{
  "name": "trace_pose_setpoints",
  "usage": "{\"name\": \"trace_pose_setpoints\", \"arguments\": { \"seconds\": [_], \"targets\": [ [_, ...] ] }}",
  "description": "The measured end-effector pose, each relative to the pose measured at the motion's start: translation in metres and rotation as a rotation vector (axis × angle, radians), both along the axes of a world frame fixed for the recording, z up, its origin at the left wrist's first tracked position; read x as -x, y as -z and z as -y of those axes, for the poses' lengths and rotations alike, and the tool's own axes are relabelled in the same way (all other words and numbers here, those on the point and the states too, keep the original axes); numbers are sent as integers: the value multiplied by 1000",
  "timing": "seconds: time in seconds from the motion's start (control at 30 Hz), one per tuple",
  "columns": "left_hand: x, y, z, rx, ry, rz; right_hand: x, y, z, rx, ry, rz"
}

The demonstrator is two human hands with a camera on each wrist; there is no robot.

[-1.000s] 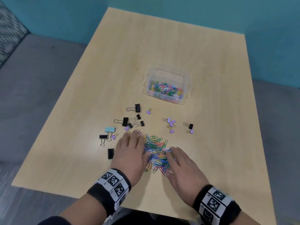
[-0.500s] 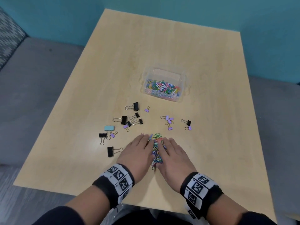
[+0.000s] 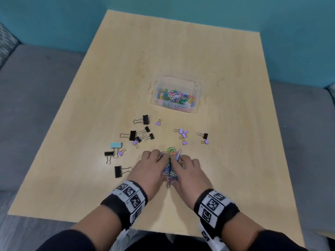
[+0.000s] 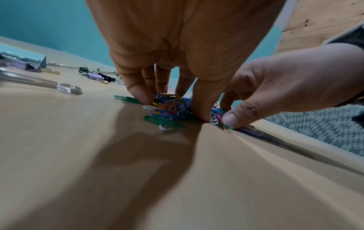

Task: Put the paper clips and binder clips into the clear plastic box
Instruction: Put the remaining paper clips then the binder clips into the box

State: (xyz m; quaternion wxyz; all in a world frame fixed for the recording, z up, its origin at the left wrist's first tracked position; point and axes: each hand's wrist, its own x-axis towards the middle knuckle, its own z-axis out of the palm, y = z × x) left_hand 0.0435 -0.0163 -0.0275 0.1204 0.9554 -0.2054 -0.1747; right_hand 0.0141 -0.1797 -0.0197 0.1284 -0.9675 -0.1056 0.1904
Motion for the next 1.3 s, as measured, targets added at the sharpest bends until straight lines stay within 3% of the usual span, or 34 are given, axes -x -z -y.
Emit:
{"name": "trace_pose_setpoints", "arguments": {
  "seconds": [0.57,0.73,0.87,1.1,1.2,1.3],
  "targets": [
    [-6,-5,-7,37,16,50,-22,-11,10,-12,-76,-45],
    [-5,-6,-8,44,21,50,-24,-9,13,-75,11,-52],
    [-5,-6,-2,74,-21,35,-28,-14,22,-194,107,-156],
    [-15,-3,2,-14,75,40,-32,-13,33,-299,207,-194],
    [-20,-7,1,21,83,29,-34,-15,38,-334,232,-205],
    [-21,-12,-2,110,-13,-67,-38,-19,43,-397,269,-220]
  ]
}}
